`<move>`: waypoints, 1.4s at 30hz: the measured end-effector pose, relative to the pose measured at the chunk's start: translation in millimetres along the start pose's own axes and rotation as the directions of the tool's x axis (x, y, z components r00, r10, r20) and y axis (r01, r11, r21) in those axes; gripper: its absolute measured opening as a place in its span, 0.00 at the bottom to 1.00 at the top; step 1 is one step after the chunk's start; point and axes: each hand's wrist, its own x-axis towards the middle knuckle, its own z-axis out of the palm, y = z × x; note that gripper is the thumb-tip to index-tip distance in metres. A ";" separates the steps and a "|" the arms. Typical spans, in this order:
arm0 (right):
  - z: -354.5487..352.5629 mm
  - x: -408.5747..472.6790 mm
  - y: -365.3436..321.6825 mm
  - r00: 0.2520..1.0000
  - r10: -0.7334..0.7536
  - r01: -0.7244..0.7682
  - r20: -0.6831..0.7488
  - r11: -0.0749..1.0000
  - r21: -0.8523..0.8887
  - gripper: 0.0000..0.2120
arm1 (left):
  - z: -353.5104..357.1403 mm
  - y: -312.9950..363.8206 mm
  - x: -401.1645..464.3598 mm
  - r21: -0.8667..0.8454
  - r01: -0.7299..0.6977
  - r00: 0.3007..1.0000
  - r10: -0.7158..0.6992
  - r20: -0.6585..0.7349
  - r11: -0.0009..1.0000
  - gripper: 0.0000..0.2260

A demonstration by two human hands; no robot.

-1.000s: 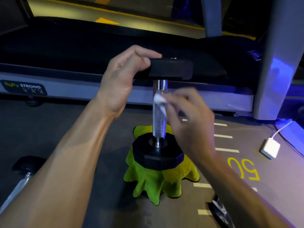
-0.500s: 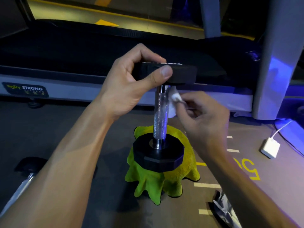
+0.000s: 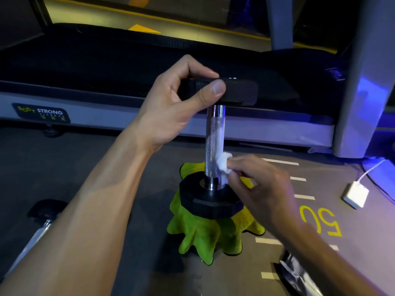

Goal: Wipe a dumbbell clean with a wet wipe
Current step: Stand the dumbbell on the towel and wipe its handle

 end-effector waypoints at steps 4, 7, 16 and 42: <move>-25.5 18.7 18.7 0.979 0.146 -0.161 -0.144 0.982 -0.101 0.07 | 0.3 1.7 0.5 -0.002 -0.020 0.999 0.020 0.042 1.000 0.07; -20.5 15.4 14.3 0.985 0.174 -0.171 0.020 0.979 -0.108 0.06 | 1.8 2.4 -0.5 -0.009 -0.034 0.999 0.034 0.039 0.999 0.07; -16.5 9.3 -51.5 0.860 0.239 -0.121 0.451 0.954 -0.273 0.10 | 4.0 1.5 -2.5 -0.009 -0.041 0.999 0.040 -0.004 0.999 0.08; 31.4 26.9 -88.5 0.773 0.297 -0.132 0.561 0.940 -0.316 0.09 | 6.6 7.0 -7.9 -0.086 -0.063 0.997 0.066 0.031 0.994 0.08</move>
